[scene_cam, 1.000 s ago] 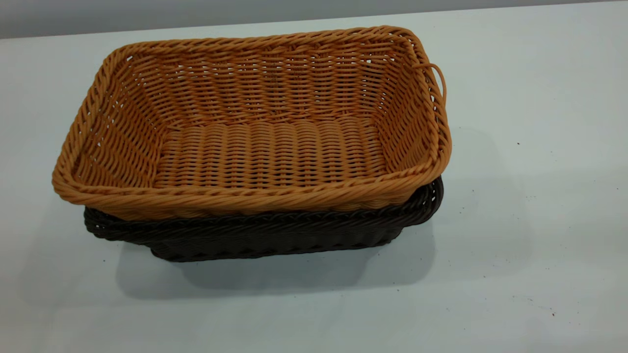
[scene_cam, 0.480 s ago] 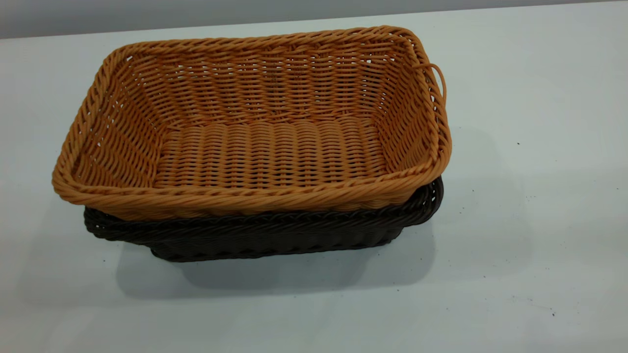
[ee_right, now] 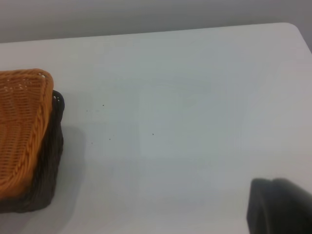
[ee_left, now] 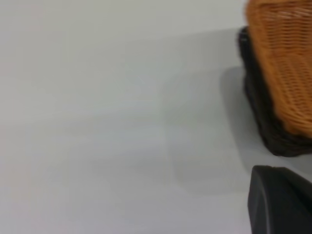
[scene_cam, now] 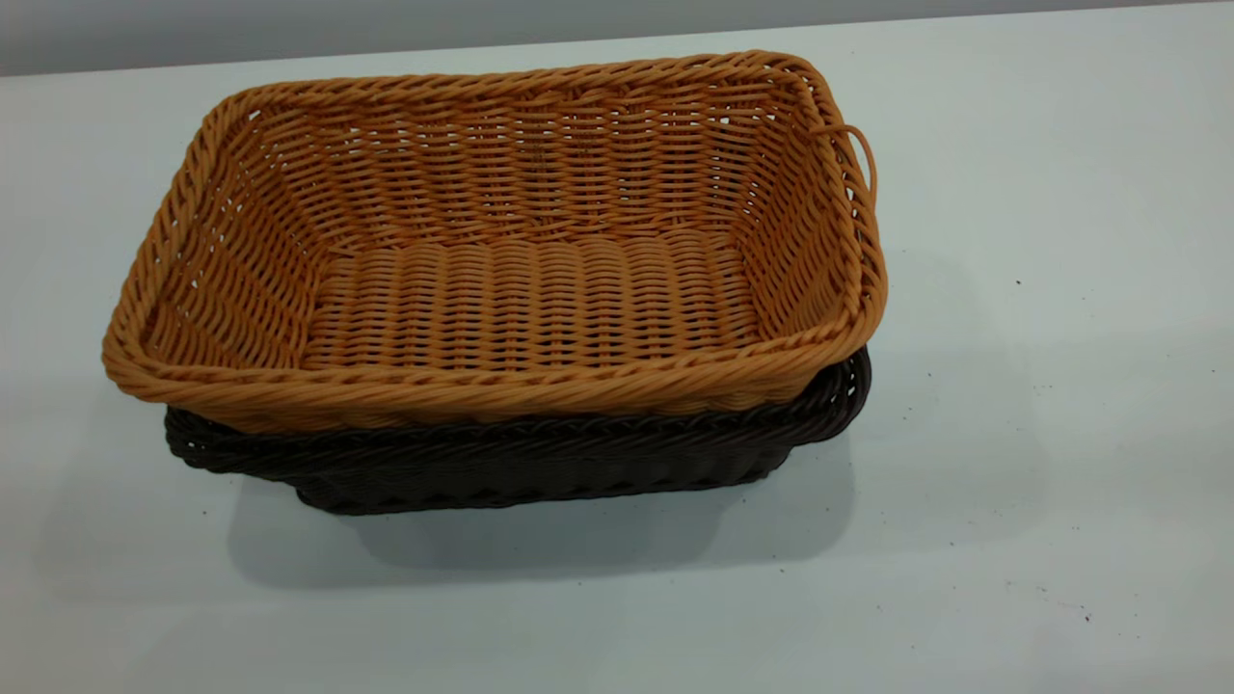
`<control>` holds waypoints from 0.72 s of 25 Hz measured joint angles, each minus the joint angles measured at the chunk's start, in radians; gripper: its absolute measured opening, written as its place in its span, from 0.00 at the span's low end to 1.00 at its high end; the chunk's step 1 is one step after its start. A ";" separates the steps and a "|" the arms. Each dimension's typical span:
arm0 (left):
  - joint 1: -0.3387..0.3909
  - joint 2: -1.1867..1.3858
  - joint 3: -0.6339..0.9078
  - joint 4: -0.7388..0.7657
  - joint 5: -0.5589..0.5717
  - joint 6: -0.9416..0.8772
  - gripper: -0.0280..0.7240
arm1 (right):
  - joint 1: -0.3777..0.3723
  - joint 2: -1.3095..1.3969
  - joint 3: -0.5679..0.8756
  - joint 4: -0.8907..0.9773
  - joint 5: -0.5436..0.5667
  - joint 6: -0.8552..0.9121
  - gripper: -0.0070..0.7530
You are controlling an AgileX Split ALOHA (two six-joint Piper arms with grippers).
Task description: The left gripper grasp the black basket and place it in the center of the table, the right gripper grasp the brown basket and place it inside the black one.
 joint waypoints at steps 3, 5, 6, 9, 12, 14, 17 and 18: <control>0.021 0.000 0.000 0.000 -0.002 0.001 0.04 | -0.014 0.000 0.000 0.000 0.000 0.000 0.02; 0.021 -0.017 0.000 0.000 -0.002 0.002 0.04 | -0.035 0.000 0.000 0.000 0.000 0.000 0.02; 0.021 -0.030 0.000 0.000 -0.002 0.001 0.04 | -0.046 0.000 0.000 0.000 0.000 0.000 0.02; 0.021 -0.044 -0.006 0.000 0.005 0.001 0.04 | -0.048 0.000 0.000 0.002 0.000 0.000 0.02; 0.020 -0.044 -0.006 0.000 0.005 0.000 0.04 | -0.048 0.000 0.000 0.002 0.000 0.000 0.02; 0.019 -0.044 -0.006 0.000 0.004 0.000 0.04 | -0.048 0.000 0.000 0.003 0.001 0.000 0.02; 0.019 -0.044 -0.006 0.000 0.005 0.000 0.04 | -0.048 0.000 0.000 0.003 0.001 0.000 0.02; 0.019 -0.044 -0.006 0.000 0.005 0.000 0.04 | -0.048 0.000 0.000 0.003 0.001 0.000 0.02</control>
